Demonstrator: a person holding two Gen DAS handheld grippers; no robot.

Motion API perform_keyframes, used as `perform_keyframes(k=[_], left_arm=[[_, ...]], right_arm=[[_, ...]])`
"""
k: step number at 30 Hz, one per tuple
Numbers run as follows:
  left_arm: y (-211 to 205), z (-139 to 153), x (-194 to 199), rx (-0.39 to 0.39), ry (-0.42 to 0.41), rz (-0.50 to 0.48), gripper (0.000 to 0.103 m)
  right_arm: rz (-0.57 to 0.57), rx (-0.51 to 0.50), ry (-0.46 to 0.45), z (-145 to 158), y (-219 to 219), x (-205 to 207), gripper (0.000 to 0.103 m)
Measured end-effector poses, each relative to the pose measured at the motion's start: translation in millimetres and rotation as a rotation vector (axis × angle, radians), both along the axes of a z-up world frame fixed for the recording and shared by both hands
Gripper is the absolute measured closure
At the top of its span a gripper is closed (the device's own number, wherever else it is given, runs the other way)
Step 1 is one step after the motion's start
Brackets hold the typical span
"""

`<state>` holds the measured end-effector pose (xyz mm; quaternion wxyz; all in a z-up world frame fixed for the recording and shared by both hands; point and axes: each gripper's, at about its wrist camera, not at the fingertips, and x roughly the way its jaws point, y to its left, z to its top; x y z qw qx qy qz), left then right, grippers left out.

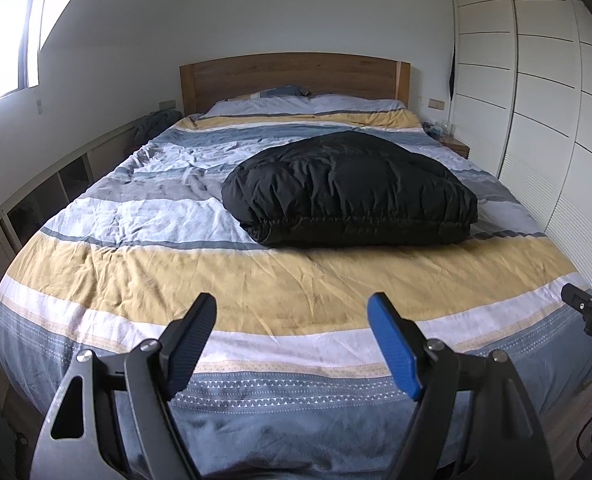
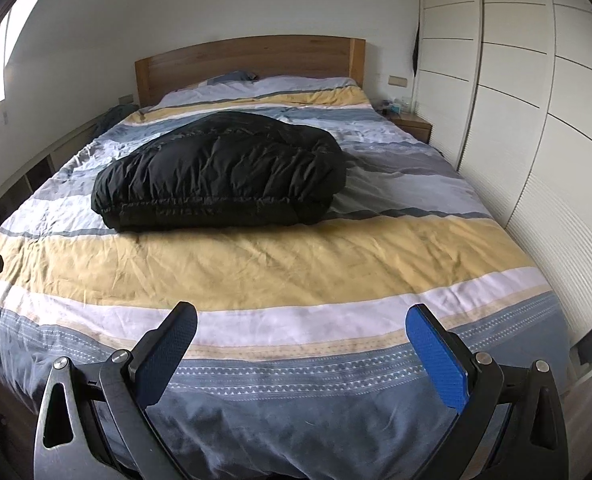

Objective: Fold large clothes

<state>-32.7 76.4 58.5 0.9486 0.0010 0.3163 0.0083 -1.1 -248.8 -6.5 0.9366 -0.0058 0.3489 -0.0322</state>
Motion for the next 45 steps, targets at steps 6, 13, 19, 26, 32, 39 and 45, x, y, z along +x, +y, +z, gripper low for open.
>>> perform_keyframes(k=[6,13,19,26,32,39,45], left_arm=[[0.8,-3.7,-0.2,-0.007,0.007,-0.003,0.026],[12.3,-14.6,2.5,-0.021,0.032,0.002,0.026],[18.6,-21.6,2.1,-0.023,0.044,0.004,0.026],[23.3,-26.3,2.1,-0.028,0.047,0.015,0.026],[24.3,-28.9,5.0,-0.029,0.055,0.015,0.026],[22.6,-35.1,6.8,-0.026,0.069,0.010,0.026],[20.7,-47.1,8.7,-0.024,0.099,-0.002,0.026]], right_arm=[[-0.015,-0.021,0.010,-1.9,-2.8,-3.4,0.001],[-0.023,-0.050,0.024,-4.5,-1.3,-5.1,0.001],[-0.019,-0.055,0.039,-9.2,2.7,-4.4,0.001],[-0.006,-0.070,0.052,-11.7,6.4,-4.0,0.001],[-0.008,-0.069,0.055,-12.9,6.7,-3.9,0.001],[-0.004,-0.075,0.068,-18.7,8.0,-2.2,0.001],[0.001,-0.078,0.079,-23.6,9.9,-1.9,0.001]])
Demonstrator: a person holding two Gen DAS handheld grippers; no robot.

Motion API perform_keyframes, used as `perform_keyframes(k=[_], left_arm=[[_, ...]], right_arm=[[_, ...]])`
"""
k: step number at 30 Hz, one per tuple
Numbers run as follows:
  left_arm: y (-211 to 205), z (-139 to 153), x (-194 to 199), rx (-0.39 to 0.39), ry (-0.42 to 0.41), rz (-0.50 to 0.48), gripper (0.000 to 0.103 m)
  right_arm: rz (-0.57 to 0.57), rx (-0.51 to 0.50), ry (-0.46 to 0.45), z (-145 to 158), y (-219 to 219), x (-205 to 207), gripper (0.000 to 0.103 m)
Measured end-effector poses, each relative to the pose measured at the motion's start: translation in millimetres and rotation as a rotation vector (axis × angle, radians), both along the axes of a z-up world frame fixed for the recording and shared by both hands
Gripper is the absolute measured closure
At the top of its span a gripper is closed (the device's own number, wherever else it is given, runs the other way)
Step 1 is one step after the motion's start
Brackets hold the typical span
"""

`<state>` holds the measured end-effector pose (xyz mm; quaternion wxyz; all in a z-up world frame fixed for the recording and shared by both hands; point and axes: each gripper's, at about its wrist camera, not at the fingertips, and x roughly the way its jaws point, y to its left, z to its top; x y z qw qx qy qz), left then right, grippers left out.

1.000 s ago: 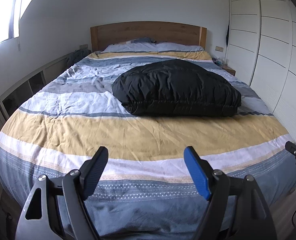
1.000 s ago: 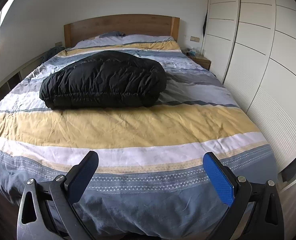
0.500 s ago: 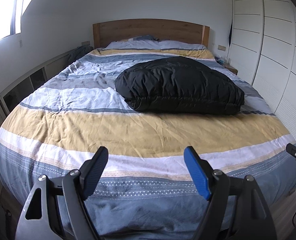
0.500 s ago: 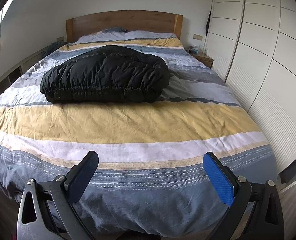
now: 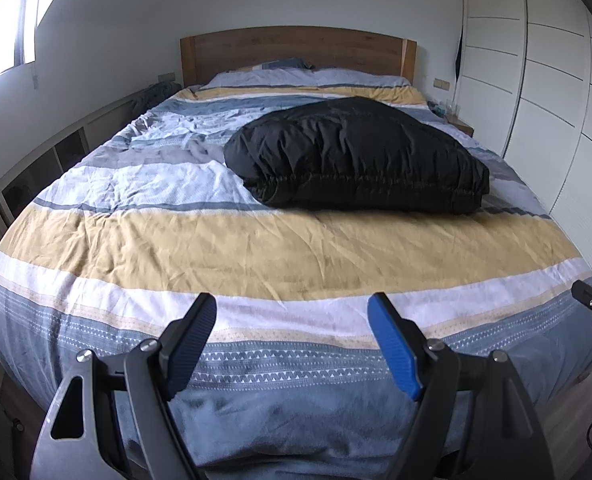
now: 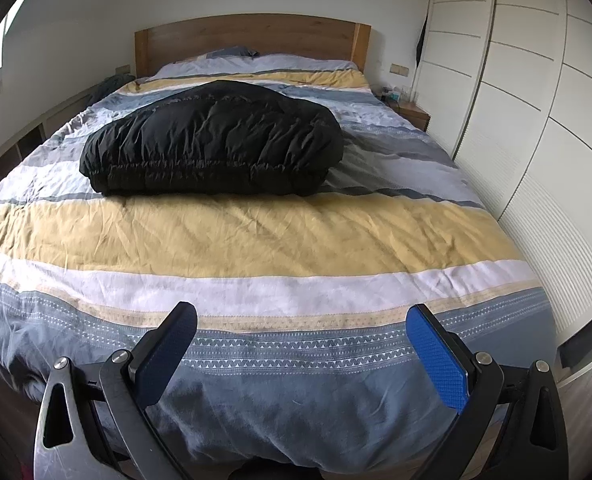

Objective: Fold large clothes

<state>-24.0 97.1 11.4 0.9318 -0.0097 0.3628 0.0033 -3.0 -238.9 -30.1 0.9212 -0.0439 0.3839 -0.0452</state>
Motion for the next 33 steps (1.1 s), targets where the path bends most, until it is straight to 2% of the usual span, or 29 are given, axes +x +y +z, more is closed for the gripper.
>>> perform_keyframes(k=[16,33], left_arm=[[0.6,-27.9,3.3,-0.011,0.064,-0.022,0.026],[-7.9,-36.1,7.8,0.007,0.086,-0.042,0.026]], right_arm=[[0.001,0.001,0.046,-23.7,4.3,2.7,0.001],[-0.015,0.027,0.061,-33.4,-5.6,7.2,0.001]])
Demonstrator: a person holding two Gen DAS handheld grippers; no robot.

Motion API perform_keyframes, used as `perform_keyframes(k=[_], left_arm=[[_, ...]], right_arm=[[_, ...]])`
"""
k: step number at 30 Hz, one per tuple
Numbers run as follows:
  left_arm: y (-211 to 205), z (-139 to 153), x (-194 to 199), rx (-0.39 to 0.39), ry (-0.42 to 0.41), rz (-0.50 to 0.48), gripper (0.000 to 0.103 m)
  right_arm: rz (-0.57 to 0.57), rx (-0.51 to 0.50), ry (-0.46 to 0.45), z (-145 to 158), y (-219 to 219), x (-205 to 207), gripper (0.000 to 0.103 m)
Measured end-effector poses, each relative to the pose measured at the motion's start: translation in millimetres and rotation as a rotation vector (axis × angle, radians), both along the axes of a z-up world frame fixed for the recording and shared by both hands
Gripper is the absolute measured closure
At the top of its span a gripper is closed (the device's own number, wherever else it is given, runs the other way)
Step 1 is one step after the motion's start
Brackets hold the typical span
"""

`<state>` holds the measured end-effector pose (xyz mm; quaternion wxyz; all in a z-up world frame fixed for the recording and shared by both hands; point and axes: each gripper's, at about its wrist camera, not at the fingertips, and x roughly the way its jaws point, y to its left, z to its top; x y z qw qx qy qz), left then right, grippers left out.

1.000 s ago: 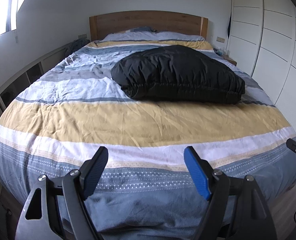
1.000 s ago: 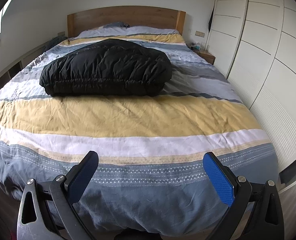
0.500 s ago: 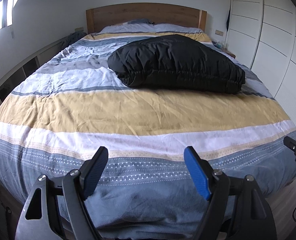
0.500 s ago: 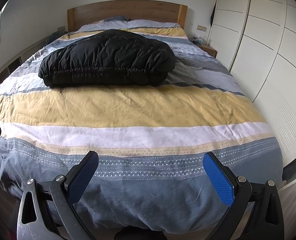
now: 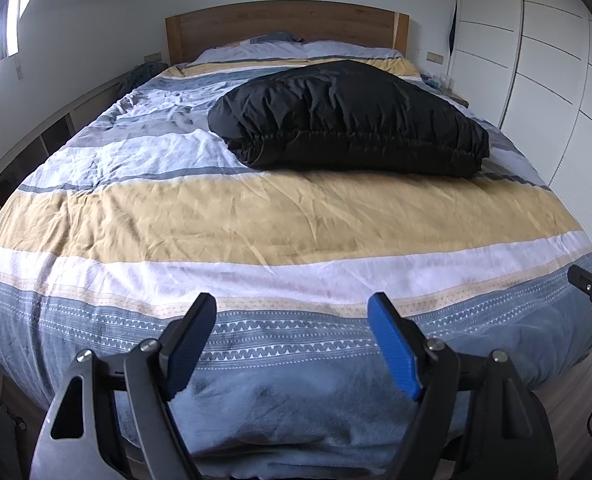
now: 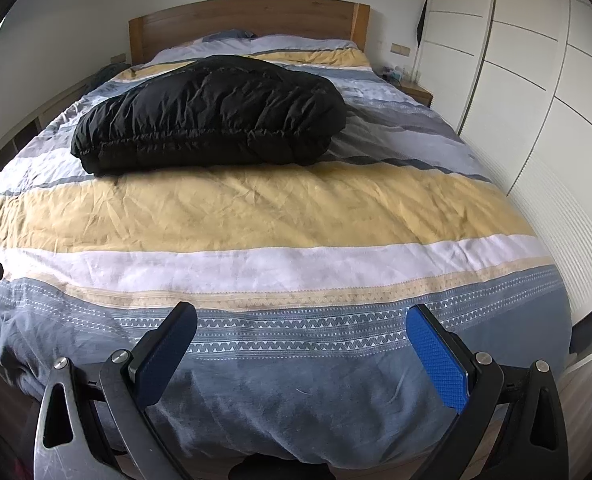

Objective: Fold large clothes

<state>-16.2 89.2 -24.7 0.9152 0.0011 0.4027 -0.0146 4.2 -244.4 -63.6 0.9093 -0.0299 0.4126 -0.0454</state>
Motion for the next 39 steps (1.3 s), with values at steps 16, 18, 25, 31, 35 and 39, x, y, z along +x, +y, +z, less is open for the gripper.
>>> perform_keyframes(k=[16,18,25,31,35,39], left_arm=[[0.0,-12.8,10.0,-0.010,0.034,-0.005,0.026],[-0.1,-14.3,10.0,-0.007,0.037,-0.005,0.026],[0.7,-16.3,10.4,-0.004,0.045,-0.003,0.026],[2.5,-15.7,10.6,0.002,0.045,0.005,0.026],[3.0,-14.4,9.6,0.004,0.043,0.008,0.026],[1.9,-11.9,7.6,0.006,0.035,0.004,0.026]], right_arm=[[-0.016,0.020,0.023,-12.0,-3.6,9.5,0.001],[-0.016,0.023,0.025,-13.2,-3.4,10.5,0.001],[-0.010,0.027,0.034,-17.7,-0.4,12.2,0.001],[-0.006,0.028,0.035,-18.6,1.5,12.5,0.001],[-0.003,0.028,0.032,-17.5,2.8,12.3,0.001],[0.000,0.027,0.031,-17.0,3.2,11.4,0.001]])
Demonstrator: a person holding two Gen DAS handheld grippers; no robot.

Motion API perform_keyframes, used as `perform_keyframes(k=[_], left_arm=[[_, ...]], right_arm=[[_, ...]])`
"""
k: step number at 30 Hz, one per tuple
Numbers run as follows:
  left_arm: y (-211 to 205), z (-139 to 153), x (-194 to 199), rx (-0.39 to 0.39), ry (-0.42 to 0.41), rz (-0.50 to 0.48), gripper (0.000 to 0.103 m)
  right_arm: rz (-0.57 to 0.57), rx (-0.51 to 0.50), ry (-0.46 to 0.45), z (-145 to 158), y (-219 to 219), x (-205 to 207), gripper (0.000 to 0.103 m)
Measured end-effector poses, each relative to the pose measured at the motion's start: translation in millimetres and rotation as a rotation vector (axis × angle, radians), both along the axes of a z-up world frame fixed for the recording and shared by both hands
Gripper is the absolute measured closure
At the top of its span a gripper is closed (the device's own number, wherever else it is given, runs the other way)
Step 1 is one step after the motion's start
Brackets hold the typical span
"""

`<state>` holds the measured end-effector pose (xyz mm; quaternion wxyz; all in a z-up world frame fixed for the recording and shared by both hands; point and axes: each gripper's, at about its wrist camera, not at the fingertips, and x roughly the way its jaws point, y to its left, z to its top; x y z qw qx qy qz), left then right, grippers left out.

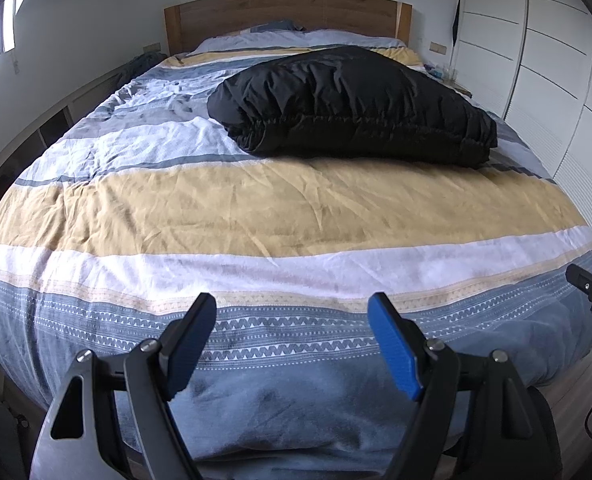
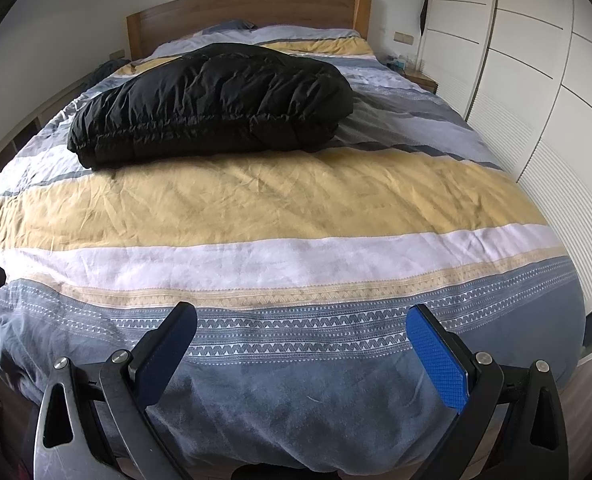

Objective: Fold large clothes

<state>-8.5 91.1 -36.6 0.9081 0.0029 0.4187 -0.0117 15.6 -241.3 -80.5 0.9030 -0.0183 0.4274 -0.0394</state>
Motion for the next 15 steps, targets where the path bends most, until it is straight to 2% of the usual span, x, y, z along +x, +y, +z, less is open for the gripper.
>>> perform_keyframes(k=[15], left_arm=[[4.6,19.1,-12.7,-0.026,-0.066,-0.001,0.026]], right_arm=[[0.016,-0.025,-0.040,15.5,6.4,-6.7,0.001]])
